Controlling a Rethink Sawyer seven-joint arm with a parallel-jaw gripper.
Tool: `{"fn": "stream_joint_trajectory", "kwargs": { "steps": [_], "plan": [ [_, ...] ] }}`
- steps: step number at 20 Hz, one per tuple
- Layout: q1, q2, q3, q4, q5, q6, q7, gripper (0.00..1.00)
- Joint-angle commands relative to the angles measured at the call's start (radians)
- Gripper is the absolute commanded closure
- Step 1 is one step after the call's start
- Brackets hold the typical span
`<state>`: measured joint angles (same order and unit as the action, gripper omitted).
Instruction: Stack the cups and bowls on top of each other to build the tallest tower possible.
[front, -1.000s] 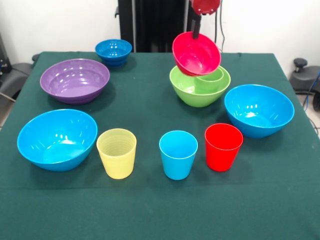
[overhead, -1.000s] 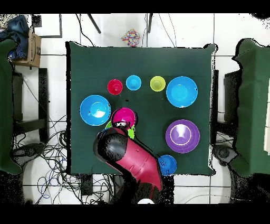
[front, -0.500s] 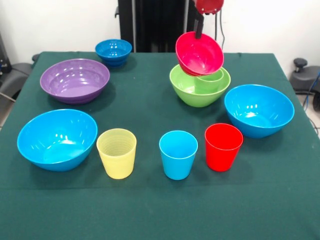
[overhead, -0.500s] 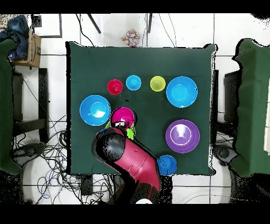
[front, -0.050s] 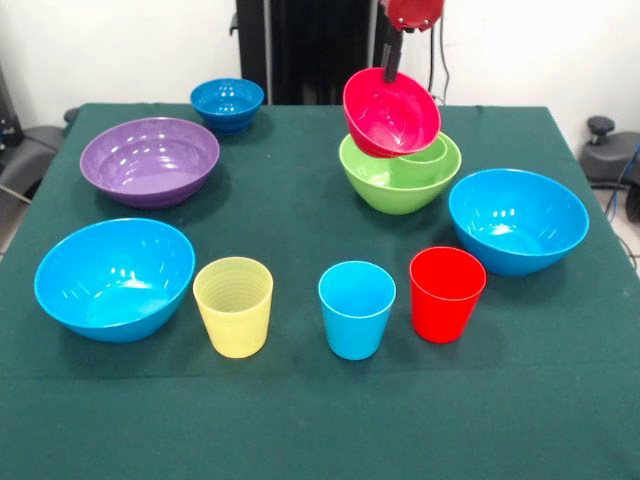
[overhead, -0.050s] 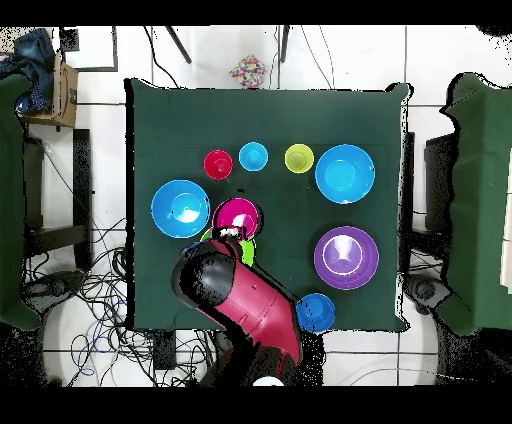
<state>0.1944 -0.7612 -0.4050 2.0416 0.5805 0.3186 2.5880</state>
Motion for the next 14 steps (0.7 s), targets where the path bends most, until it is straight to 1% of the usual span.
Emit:
{"fn": "stream_joint_trajectory", "kwargs": {
  "steps": [1, 5, 7, 9, 12, 14],
  "plan": [
    [0.094, 0.09, -0.031, -0.094, 0.032, 0.106, 0.297, 1.0],
    [0.113, 0.098, -0.054, -0.121, 0.037, 0.156, 0.312, 1.0],
    [0.117, 0.096, -0.056, -0.123, 0.039, 0.16, 0.31, 1.0],
    [0.124, 0.11, -0.075, -0.137, 0.021, 0.172, 0.296, 1.0],
    [0.112, 0.105, -0.053, -0.116, 0.035, 0.144, 0.292, 1.0],
    [0.116, 0.106, -0.056, -0.125, 0.034, 0.165, 0.305, 1.0]
  ]
}}
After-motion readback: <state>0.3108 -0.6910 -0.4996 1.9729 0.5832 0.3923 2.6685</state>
